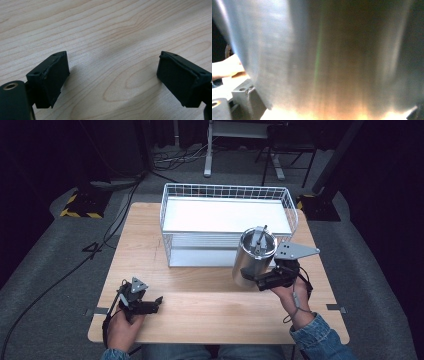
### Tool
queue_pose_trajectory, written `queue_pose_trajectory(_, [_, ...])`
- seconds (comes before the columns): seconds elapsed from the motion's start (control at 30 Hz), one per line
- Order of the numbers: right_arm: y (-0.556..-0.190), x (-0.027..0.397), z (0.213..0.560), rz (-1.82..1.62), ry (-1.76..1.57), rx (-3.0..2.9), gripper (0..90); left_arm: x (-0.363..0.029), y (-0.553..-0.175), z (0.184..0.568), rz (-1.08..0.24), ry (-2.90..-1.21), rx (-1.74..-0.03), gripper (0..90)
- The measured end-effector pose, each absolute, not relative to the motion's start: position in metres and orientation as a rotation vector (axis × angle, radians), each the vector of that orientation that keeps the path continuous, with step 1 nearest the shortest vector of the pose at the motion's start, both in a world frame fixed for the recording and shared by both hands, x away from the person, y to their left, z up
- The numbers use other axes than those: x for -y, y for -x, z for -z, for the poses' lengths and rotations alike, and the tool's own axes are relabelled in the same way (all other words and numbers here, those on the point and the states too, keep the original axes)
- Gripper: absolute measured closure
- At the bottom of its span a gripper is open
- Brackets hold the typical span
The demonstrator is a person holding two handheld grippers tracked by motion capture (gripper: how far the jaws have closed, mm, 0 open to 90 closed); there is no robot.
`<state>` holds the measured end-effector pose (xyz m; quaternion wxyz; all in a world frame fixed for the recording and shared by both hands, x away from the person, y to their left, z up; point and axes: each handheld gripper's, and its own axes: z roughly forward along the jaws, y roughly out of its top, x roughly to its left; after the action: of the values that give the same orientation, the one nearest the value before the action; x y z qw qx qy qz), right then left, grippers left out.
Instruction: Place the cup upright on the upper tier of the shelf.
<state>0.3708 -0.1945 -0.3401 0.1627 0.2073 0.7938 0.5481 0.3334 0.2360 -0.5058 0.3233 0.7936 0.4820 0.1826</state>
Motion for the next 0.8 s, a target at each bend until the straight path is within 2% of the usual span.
queue_pose_trajectory(0.8, [-0.401, 0.192, 0.294, -1.532, -0.631, -2.216, 3.7, -0.236, -0.333, 0.506, -0.479, -2.082, -1.265, 11.3])
